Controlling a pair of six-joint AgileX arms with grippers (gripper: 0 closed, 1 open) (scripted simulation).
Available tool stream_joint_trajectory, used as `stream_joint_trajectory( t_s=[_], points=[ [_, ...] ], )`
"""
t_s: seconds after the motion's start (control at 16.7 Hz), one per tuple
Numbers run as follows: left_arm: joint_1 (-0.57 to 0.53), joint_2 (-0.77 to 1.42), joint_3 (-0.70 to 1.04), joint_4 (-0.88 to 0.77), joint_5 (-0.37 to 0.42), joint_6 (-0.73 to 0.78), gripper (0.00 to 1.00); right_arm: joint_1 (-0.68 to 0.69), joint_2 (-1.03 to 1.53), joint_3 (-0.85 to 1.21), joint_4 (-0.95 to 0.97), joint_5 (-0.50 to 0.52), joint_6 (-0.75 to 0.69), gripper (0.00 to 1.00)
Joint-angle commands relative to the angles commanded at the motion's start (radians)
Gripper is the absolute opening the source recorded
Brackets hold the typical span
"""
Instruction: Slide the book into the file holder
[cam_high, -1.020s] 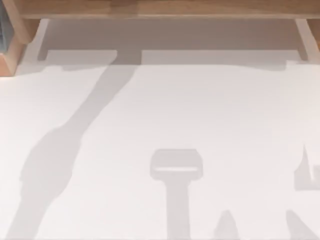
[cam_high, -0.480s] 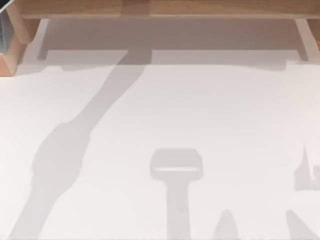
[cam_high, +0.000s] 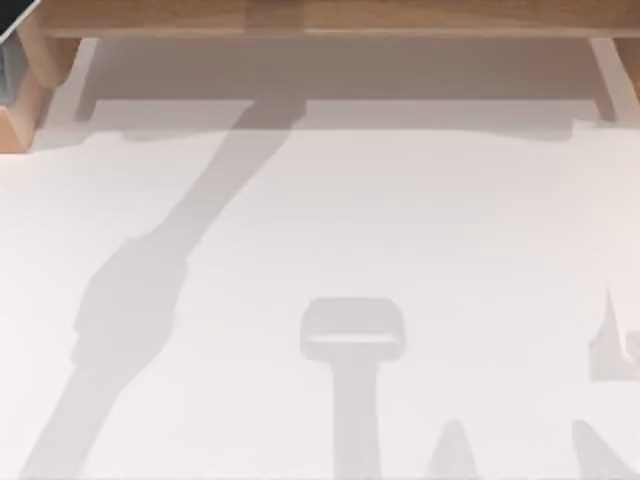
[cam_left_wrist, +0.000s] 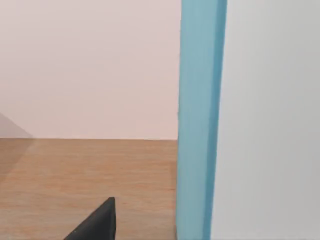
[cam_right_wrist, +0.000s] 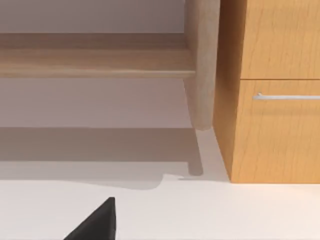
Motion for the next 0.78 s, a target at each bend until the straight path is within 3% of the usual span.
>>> stream_joint_trajectory(
  t_s=[0.24, 0.78],
  points=[
    [0.001, 0.004, 0.006, -0.002, 0.001, 0.0, 1.0, 0.0, 0.0, 0.0, 0.0, 0.0, 0.0, 1.0],
    [0.001, 0.004, 0.006, -0.002, 0.001, 0.0, 0.32, 0.0, 0.0, 0.0, 0.0, 0.0, 0.0, 1.0]
  ],
)
